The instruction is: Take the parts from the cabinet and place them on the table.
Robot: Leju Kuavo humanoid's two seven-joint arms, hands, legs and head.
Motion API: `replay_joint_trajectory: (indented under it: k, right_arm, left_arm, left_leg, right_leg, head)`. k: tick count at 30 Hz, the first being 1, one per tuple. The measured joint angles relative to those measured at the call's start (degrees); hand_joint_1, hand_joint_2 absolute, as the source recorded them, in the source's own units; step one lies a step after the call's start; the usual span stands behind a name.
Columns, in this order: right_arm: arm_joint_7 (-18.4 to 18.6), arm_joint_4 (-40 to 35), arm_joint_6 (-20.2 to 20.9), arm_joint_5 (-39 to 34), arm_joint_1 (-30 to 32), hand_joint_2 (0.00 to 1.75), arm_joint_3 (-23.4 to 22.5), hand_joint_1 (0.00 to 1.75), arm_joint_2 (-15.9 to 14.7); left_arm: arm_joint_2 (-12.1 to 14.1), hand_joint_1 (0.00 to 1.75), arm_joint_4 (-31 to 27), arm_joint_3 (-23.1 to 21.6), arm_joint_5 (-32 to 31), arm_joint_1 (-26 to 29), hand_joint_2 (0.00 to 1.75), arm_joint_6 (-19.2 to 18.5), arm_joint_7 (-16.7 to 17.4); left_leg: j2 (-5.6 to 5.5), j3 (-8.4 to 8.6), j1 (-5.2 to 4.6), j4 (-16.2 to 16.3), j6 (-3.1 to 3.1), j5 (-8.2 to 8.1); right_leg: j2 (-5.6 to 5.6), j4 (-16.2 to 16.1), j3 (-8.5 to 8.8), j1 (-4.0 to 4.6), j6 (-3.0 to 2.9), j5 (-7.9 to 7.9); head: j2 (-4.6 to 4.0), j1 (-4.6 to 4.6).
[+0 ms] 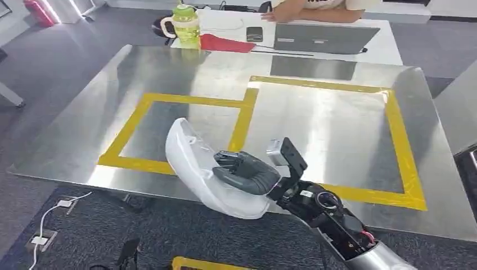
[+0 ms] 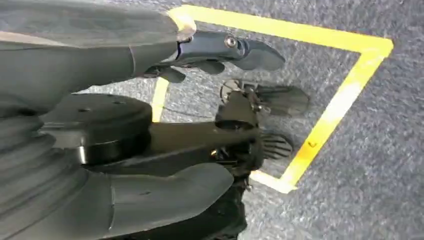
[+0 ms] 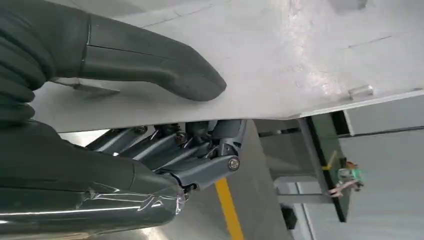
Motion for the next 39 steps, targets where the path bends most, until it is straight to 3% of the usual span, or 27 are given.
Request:
replay_joint_trajectory:
  k: [2,3,4,6,7,8,9,10,12,13,14,17,18,19,22,23,24,25,27,28,29,33,34,35,37,38,39]
  right_arm:
    - [0.02,0.0,0.04,0.0,-0.05,1.75,0.04,1.75,0.0]
    - [0.02,0.0,0.04,0.0,-0.06,1.75,0.07,1.75,0.0]
    - [0.0,0.0,0.09,0.0,-0.13,1.75,0.11,1.75,0.0]
    - [0.0,0.06,0.13,0.0,-0.1,1.75,0.17,1.75,0.0]
    - [0.02,0.15,0.13,0.0,-0.03,1.75,0.24,1.75,0.0]
    - [0.02,0.22,0.13,0.0,0.0,1.75,0.26,1.75,0.0]
    - [0.02,0.24,0.13,-0.02,-0.01,1.75,0.28,1.75,0.0]
    - [0.0,0.24,0.13,-0.02,-0.04,1.75,0.31,1.75,0.0]
    - [-0.02,0.24,0.13,-0.02,-0.16,1.75,0.31,1.75,0.0]
    - [-0.07,0.26,0.13,-0.02,-0.17,1.75,0.31,1.75,0.0]
    - [-0.07,0.28,0.13,-0.02,-0.22,1.75,0.33,1.75,0.0]
    - [-0.09,0.33,0.15,-0.02,-0.2,1.75,0.37,1.75,0.02]
    - [-0.09,0.31,0.22,-0.02,-0.34,1.75,0.37,1.75,0.15]
    - [-0.07,0.33,0.22,-0.02,-0.41,1.75,0.35,1.75,0.15]
    - [-0.13,0.37,0.31,0.0,-0.5,1.75,0.35,1.75,0.17]
    - [-0.11,0.42,0.31,0.0,-0.5,1.75,0.35,1.75,0.17]
    - [-0.09,0.46,0.31,0.2,-0.51,1.75,0.37,1.75,0.17]
    - [-0.02,0.48,0.31,0.26,-0.56,1.75,0.39,1.75,0.18]
    - [-0.02,0.48,0.31,0.26,-0.75,1.75,0.39,1.75,0.2]
    - [-0.02,0.46,0.31,0.26,-0.91,1.75,0.37,1.75,0.31]
    - [-0.07,0.46,0.31,0.26,-1.07,1.75,0.37,1.75,0.31]
    - [0.0,0.46,0.31,0.26,-1.16,1.75,0.48,1.75,0.31]
    - [0.0,0.46,0.31,0.26,-1.18,1.75,0.5,1.75,0.31]
    - [-0.02,0.46,0.31,0.26,-1.22,1.75,0.59,1.75,0.31]
    - [-0.02,0.5,0.31,0.26,-1.11,1.75,0.72,1.75,0.31]
    - [-0.04,0.59,0.31,0.26,-1.09,1.75,0.79,1.75,0.31]
    - [-0.04,0.68,0.31,0.42,-1.1,1.75,0.87,1.75,0.31]
  left_arm:
    - [0.0,0.0,0.0,0.0,0.0,0.1,1.75,0.02,0.0]
    - [-0.02,0.0,0.0,0.0,0.0,0.09,1.75,0.02,-0.02]
    - [0.02,0.0,0.0,0.0,0.0,0.03,1.75,0.11,-0.11]
    - [0.04,0.0,0.0,0.02,0.0,0.03,1.75,0.13,-0.11]
    - [0.0,0.0,0.0,0.02,0.0,0.06,1.75,0.13,-0.11]
    - [-0.02,0.0,0.0,0.02,0.0,0.11,1.75,0.13,-0.11]
    - [-0.02,0.0,0.0,0.02,0.0,0.14,1.75,0.13,-0.11]
    - [-0.02,0.0,0.0,0.02,0.0,0.14,1.75,0.13,-0.11]
    - [-0.11,0.0,0.0,0.02,-0.09,0.11,1.75,0.13,-0.11]
    - [-0.11,0.0,0.0,0.02,-0.11,0.12,1.75,0.13,-0.11]
    - [-0.11,0.0,0.0,0.02,-0.11,0.0,1.75,0.13,-0.11]
    - [-0.11,0.0,0.0,0.02,-0.11,0.25,1.75,0.13,-0.09]
    - [0.07,0.0,0.0,0.02,-0.13,0.23,1.75,0.13,-0.09]
    - [0.04,0.0,0.0,0.02,-0.13,0.17,1.75,0.13,-0.11]
    - [-0.07,0.0,0.0,0.02,-0.15,-0.06,1.75,0.09,-0.09]
    - [-0.09,0.0,0.0,0.02,-0.15,0.02,1.75,0.09,0.02]
    - [-0.09,0.0,0.0,0.02,-0.15,0.09,1.75,0.07,0.04]
    - [-0.09,0.0,0.0,0.02,-0.15,0.1,1.75,0.07,0.07]
    - [-0.02,0.0,0.0,0.02,-0.17,-0.09,1.75,0.07,0.07]
    - [-0.04,0.0,0.0,0.02,-0.17,-0.18,1.75,0.07,0.07]
    - [-0.04,0.0,0.0,0.02,-0.17,-0.34,1.75,0.07,0.07]
    - [-0.09,0.0,0.0,0.02,-0.17,-0.2,1.75,0.04,0.07]
    - [-0.09,0.0,0.0,0.02,-0.17,-0.24,1.75,0.04,0.07]
    - [-0.05,0.0,0.0,0.02,-0.17,-0.3,1.75,0.07,0.07]
    - [-0.09,0.0,0.0,0.02,-0.17,-0.29,1.75,0.04,0.07]
    - [-0.11,0.0,0.0,0.02,-0.17,-0.23,1.75,0.04,0.07]
    - [-0.11,0.0,0.0,0.02,-0.2,-0.2,1.75,0.04,0.07]
  left_leg:
    - [-0.25,0.03,0.01,-0.12,0.67,0.14]
    - [-0.28,0.31,0.3,-0.47,1.09,0.34]
    - [-0.35,0.32,0.27,-0.5,1.4,0.29]
    - [-0.46,0.3,0.15,-0.48,1.79,0.25]
    - [-0.59,0.3,0.07,-0.46,1.84,0.21]
    - [-0.75,0.31,0.05,-0.44,1.86,0.2]
    - [-0.94,0.4,0.05,-0.41,1.89,0.17]
    - [-1.19,0.52,0.05,-0.39,1.84,0.12]
    - [-1.71,0.91,0.05,-0.27,1.6,-0.11]
    - [-1.82,0.72,0.03,-0.25,1.44,-0.19]
    - [-1.98,0.29,-0.24,0.27,1.18,-0.16]
    - [-2.16,0.16,-0.09,-0.1,0.19,0.1]
    - [-2.15,0.07,0.01,0.11,-0.06,-0.28]
    - [-1.57,-0.5,0.01,1.78,-0.41,-1.44]
    - [-1.07,-7.43,0.33,16.17,-1.21,-8.01]
    - [-1.05,-9.1,0.41,19.24,-1.4,-8.66]
    - [-1.01,-9.23,0.49,19.13,-1.47,-7.8]
    - [-0.96,-7.99,0.54,16.47,-1.43,-5.88]
    - [-0.59,-2.73,0.6,5.74,-1.1,-0.7]
    - [0.04,-0.23,0.56,0.94,-0.86,0.59]
    - [-0.07,0.09,0.13,-0.33,-0.58,0.24]
    - [-0.46,0.03,0.18,-0.33,0.87,0.39]
    - [-0.52,0.16,0.31,-0.53,1.1,0.49]
    - [-0.53,0.13,0.3,-0.52,1.49,0.45]
    - [-0.62,0.12,0.17,-0.5,1.76,0.4]
    - [-0.71,0.12,0.12,-0.46,1.8,0.37]
    - [-0.85,0.15,0.1,-0.44,1.81,0.36]
  right_leg:
    - [-0.22,-0.08,0.12,-0.09,0.65,-0.1]
    - [0.04,0.9,-0.1,-0.41,1.0,-0.96]
    - [0.34,3.46,-1.17,-0.38,1.17,-2.84]
    - [0.57,13.4,-5.65,-0.42,1.4,-7.79]
    - [0.64,17.87,-7.74,-0.42,1.49,-9.37]
    - [0.64,20.16,-8.95,-0.43,1.51,-9.58]
    - [0.64,19.12,-8.61,-0.43,1.44,-8.26]
    - [0.64,15.26,-6.89,-0.45,1.31,-5.7]
    - [1.04,4.05,-1.6,-0.47,0.92,-0.02]
    - [1.83,1.38,-0.38,-0.47,0.67,-0.04]
    - [1.92,0.31,-0.36,-0.34,0.61,-0.11]
    - [1.86,0.5,-0.63,-0.24,-0.17,0.11]
    - [1.63,-0.16,-0.2,-0.79,-0.67,0.46]
    - [1.5,-0.32,-0.03,-0.7,-0.77,0.52]
    - [0.8,-0.32,-0.11,-0.66,-1.03,0.5]
    - [0.63,-0.3,-0.15,-0.64,-1.08,0.46]
    - [0.53,-0.3,-0.1,-0.64,-1.07,0.45]
    - [0.46,-0.29,-0.04,-0.65,-1.05,0.44]
    - [0.32,-0.27,0.16,-0.68,-0.86,0.32]
    - [0.25,-0.26,0.2,-0.6,-0.66,0.22]
    - [0.28,0.07,-0.06,-0.12,-0.33,0.01]
    - [0.04,-0.04,-0.04,-0.33,0.97,-0.25]
    - [0.36,1.47,-0.39,-0.5,1.24,-1.51]
    - [0.46,4.82,-1.81,-0.5,1.34,-3.65]
    - [0.62,14.99,-6.36,-0.51,1.56,-8.33]
    - [0.66,18.58,-8.06,-0.5,1.66,-9.35]
    - [0.65,19.63,-8.7,-0.51,1.65,-9.01]
  head:
    - [0.0,0.3]
    - [0.0,0.41]
    - [0.0,0.74]
    - [0.0,1.29]
    - [0.0,1.35]
    - [0.0,1.46]
    - [0.0,1.51]
    - [0.0,1.59]
    - [0.0,1.79]
    - [0.0,1.81]
    - [0.0,1.86]
    - [0.0,1.94]
    - [0.0,1.92]
    - [0.0,1.77]
    - [0.0,0.68]
    - [0.0,0.63]
    - [0.0,0.48]
    - [0.0,0.33]
    - [0.0,-0.02]
    - [0.0,-0.24]
    - [0.0,-0.64]
    - [0.0,0.44]
    - [0.0,0.54]
    - [0.0,0.96]
    - [0.0,1.42]
    - [0.0,1.51]
    - [0.0,1.57]
